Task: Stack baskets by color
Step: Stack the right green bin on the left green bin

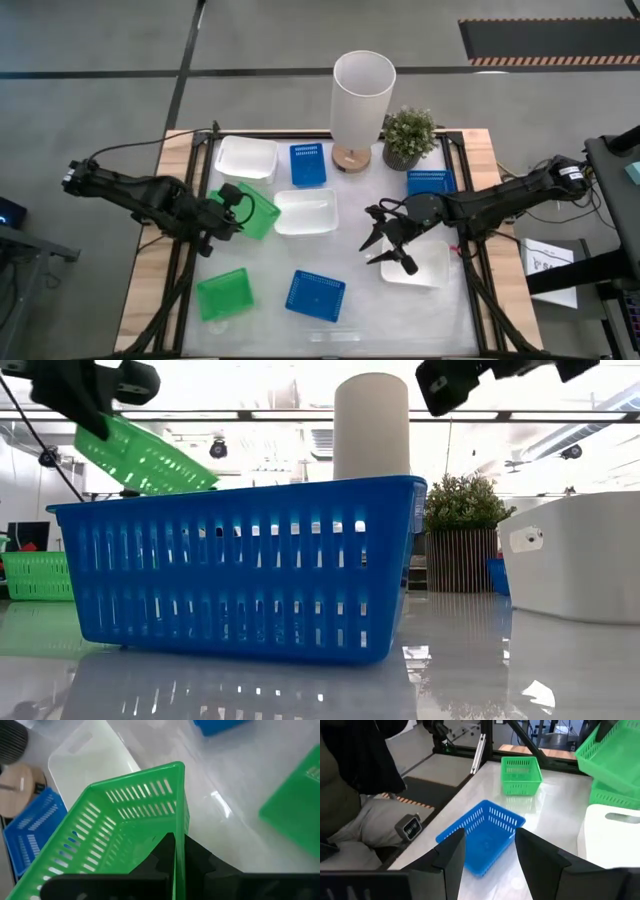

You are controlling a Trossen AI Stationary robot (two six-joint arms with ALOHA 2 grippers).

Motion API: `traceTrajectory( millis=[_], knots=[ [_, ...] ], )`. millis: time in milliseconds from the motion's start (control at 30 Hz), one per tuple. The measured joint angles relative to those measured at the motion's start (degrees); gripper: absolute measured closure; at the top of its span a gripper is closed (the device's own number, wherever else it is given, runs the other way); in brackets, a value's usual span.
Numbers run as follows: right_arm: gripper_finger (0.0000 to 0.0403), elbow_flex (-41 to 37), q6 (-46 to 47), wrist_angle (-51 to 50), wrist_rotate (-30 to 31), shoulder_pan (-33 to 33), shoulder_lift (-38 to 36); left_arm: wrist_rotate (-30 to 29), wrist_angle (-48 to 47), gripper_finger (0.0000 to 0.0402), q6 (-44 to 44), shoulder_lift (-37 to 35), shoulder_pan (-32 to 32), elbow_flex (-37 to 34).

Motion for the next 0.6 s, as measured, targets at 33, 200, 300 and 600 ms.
traceTrajectory(
  millis=[33,200,300,600],
  knots=[
    [0.0239,-0.88,0.16,0.82,0.00,0.00,0.00,0.00,-0.61,0.0401,0.00,-0.63,-0.02,-0.14],
    [0.0241,-4.12,0.83,5.46,-0.02,0.00,-0.02,-0.50,-2.51,0.0401,-0.13,-3.08,0.00,-0.71],
    [0.0241,-5.43,1.82,7.64,-0.02,0.00,-0.02,-1.66,-4.32,0.0401,-1.74,-3.89,0.00,-0.71],
    [0.0249,-6.76,1.60,10.62,0.96,0.00,0.02,-3.78,-9.45,0.0401,-7.70,-4.72,0.03,-1.62]
  ],
)
